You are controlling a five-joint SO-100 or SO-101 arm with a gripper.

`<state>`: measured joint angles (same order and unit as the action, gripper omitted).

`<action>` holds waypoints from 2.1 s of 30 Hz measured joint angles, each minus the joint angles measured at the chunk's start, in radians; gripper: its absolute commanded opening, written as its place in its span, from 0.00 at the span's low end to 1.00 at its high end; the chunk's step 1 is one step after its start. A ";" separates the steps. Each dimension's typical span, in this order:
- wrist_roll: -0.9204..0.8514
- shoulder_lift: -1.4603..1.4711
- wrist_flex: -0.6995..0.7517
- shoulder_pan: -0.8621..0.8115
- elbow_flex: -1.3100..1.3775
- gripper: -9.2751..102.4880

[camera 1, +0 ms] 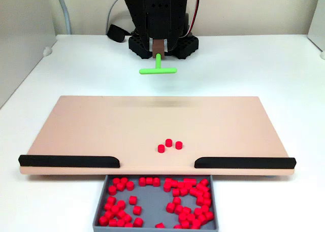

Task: Push granules from bottom to the grey container

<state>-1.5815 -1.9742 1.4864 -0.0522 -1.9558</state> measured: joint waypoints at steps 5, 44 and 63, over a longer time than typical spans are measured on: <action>0.000 0.000 0.000 0.000 0.000 0.08; 0.000 0.023 0.000 0.000 0.000 0.08; 0.012 -0.009 -0.207 0.034 -0.202 0.08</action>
<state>-1.5693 -1.9834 1.2793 -0.0184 -2.1583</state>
